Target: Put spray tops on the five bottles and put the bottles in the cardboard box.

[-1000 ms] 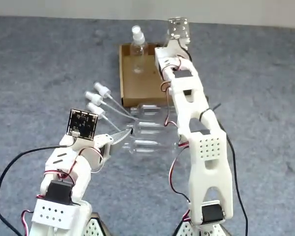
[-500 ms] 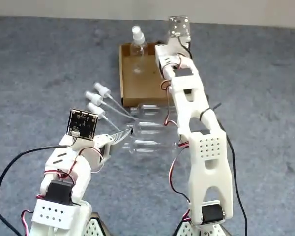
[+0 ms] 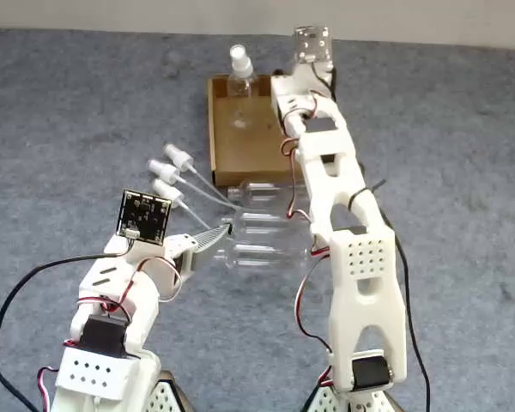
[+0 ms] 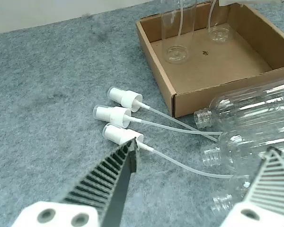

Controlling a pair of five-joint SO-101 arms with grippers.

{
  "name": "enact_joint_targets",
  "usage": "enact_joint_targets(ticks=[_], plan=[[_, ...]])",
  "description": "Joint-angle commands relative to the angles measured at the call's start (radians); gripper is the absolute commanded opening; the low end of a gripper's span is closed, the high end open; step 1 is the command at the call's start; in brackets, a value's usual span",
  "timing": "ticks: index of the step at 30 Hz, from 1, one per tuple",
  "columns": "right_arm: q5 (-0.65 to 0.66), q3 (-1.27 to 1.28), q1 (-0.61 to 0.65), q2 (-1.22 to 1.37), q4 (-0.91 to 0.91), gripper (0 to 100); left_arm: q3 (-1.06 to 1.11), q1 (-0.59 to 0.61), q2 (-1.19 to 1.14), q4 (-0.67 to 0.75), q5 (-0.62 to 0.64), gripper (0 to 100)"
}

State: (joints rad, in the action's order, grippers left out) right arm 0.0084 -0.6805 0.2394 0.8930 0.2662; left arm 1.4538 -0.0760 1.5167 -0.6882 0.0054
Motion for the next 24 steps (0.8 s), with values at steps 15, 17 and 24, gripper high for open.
enact_joint_targets(ticks=[15, 17, 24], plan=[[-0.009, -0.610, 0.005, -0.033, 0.484, 32.7, -0.002, 0.012, 0.007, 0.021, 0.009, 33], [-0.009, -0.664, 0.005, -0.035, 0.536, 32.7, -0.002, 0.012, 0.007, 0.021, 0.009, 33], [-0.008, -0.955, 0.028, -0.035, 0.891, 32.6, -0.001, 0.013, 0.007, 0.021, 0.009, 33]])
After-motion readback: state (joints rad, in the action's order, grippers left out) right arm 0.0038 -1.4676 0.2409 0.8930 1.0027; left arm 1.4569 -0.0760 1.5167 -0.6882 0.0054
